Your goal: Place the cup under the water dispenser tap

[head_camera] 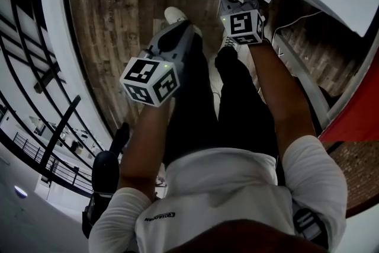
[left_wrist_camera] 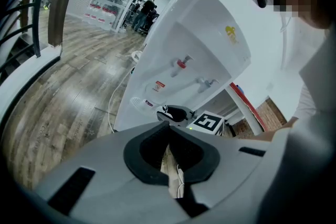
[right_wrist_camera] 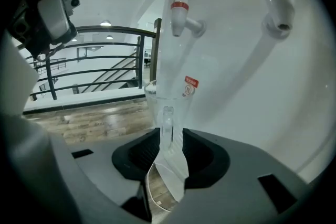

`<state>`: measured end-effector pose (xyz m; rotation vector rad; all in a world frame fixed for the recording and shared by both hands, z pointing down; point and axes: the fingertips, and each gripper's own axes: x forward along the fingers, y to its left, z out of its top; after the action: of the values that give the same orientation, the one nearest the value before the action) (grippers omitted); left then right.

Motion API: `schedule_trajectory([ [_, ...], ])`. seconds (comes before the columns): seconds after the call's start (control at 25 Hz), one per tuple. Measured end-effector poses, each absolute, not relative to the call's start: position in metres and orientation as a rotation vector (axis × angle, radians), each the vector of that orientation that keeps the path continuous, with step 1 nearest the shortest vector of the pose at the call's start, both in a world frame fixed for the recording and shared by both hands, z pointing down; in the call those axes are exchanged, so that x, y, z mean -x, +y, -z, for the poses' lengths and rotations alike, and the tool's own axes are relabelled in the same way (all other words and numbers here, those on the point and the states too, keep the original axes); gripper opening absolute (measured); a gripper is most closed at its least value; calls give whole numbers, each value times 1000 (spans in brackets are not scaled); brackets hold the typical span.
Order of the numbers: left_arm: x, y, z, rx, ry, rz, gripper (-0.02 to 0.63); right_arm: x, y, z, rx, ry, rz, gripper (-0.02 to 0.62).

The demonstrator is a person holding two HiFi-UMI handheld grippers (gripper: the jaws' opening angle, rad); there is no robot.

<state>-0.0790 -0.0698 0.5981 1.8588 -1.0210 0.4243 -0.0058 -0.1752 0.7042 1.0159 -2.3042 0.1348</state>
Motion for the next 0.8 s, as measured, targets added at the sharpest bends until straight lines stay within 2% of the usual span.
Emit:
schedule_trajectory([
  [0.24, 78, -67, -598, -1852, -1043, -439, -5, -9, -156, -703, -1018, -2264, -202, 127],
  [0.48, 72, -74, -576, -1915, -1085, -495, -5, -16, -129, -670, -1071, -2260, -502, 126],
  [0.52, 71, -76, -570, -1919, -1089, -489, -5, -16, -124, -662, -1072, -2264, -541, 121],
  [0.6, 69, -79, -554, -1931, -1098, -482, -5, -19, -114, -641, -1070, -2273, -602, 47],
  [0.8, 60, -81, -506, -1992, -1101, -491, -5, -16, -100, -572, -998, -2392, -752, 23],
])
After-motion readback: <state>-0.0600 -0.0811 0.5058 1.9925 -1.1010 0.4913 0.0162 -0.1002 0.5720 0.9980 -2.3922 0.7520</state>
